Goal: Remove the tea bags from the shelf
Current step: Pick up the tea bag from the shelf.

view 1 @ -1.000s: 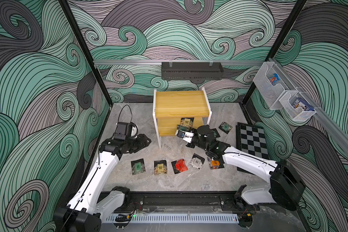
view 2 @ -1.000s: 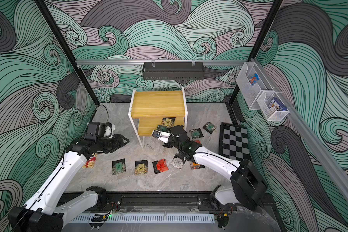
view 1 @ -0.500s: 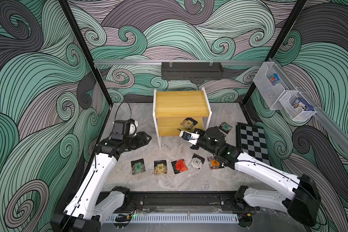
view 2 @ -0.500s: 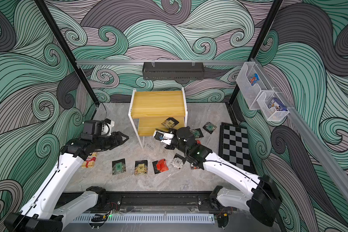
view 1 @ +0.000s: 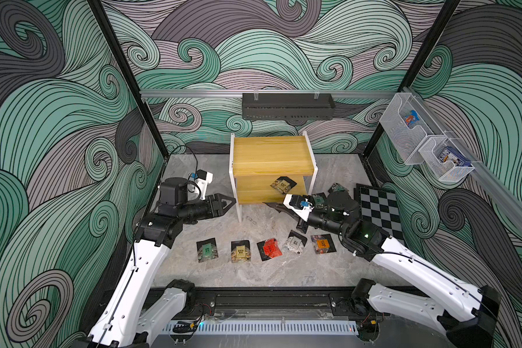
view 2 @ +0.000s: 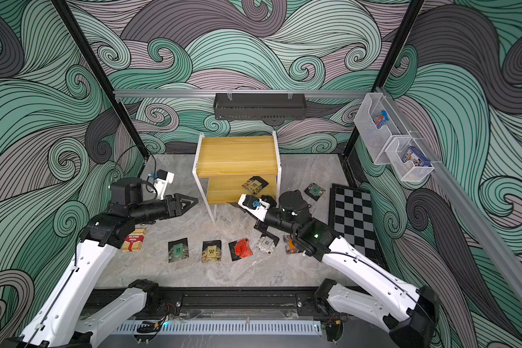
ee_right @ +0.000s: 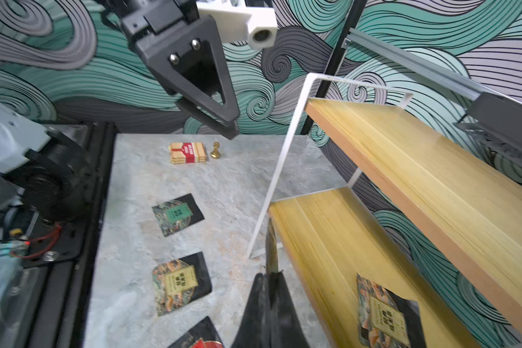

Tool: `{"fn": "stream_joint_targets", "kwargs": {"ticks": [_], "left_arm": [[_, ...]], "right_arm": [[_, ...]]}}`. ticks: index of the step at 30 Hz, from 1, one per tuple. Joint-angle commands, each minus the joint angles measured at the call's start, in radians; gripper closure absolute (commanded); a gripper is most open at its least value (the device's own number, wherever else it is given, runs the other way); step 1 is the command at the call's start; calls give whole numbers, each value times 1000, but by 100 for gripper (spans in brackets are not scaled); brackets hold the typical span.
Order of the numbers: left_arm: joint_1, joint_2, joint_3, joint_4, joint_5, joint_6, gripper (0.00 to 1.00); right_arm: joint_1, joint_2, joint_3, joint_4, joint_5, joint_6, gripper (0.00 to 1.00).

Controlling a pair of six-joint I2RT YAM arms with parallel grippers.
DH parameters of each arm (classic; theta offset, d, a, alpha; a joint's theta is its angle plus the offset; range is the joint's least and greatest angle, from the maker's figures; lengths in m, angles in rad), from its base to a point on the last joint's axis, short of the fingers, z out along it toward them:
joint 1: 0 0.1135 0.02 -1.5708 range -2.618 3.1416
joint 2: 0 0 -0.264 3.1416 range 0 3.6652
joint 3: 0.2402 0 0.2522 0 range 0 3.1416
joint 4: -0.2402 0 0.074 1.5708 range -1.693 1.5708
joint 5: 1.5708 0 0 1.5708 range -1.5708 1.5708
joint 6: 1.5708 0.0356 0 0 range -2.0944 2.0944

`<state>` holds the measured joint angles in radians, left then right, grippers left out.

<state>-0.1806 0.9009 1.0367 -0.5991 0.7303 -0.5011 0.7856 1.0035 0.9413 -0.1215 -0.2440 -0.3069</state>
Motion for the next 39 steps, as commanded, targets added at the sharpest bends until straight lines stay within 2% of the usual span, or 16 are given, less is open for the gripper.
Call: {"fn": "stream_joint_targets", "kwargs": {"ticks": [1, 5, 15, 26, 31, 37, 39], "left_arm": [[-18, -18, -23, 146, 185, -24, 42], [-67, -29, -33, 179, 219, -3, 39], [-142, -62, -71, 265, 188, -1, 34], [-208, -13, -47, 283, 215, -11, 45], [-246, 2, -43, 295, 216, -22, 57], [-257, -4, -33, 255, 171, 6, 87], [-258, -4, -25, 231, 153, 21, 98]], "right_arm": [[-24, 27, 61, -28, -187, 204, 96], [-48, 71, 116, -24, -326, 341, 96], [-74, 166, 191, -24, -504, 460, 94], [-78, 221, 220, -21, -575, 516, 93], [-85, 244, 233, -15, -592, 540, 93], [-97, 260, 240, -12, -602, 546, 90], [-103, 262, 237, -12, -605, 551, 84]]}}
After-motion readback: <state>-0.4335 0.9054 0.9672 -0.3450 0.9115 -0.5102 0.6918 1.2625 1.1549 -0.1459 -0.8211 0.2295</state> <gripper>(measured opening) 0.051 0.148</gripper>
